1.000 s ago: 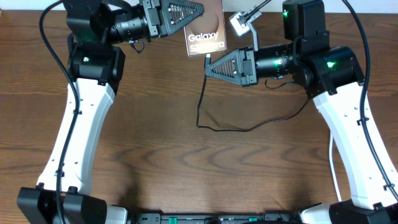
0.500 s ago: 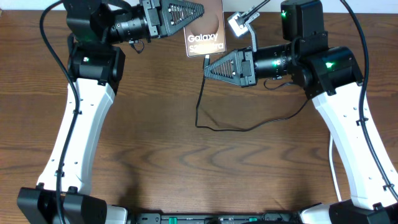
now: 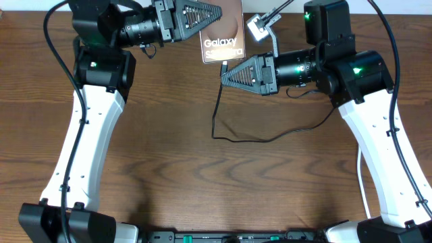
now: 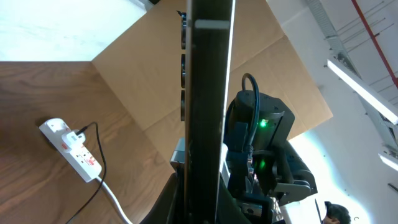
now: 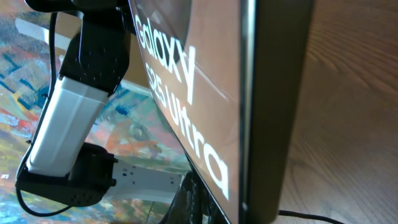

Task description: Plug charger to phone and switch on socket

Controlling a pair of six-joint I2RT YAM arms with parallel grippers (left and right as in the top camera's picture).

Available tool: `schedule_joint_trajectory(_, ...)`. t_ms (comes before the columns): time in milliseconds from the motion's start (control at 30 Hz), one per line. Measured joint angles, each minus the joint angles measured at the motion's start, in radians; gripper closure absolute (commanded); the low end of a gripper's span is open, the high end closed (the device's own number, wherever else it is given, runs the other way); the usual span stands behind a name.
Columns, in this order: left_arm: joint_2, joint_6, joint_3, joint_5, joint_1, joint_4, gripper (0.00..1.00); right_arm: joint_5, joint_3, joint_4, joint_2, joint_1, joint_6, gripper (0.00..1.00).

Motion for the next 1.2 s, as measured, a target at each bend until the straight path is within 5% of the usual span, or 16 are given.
schedule_joint_trajectory(1200, 0.000, 0.000, 0.000, 0.024, 0.000, 0.000, 0.93, -0.018, 0.000, -0.018, 0.000, -0.004, -0.004, 0.99)
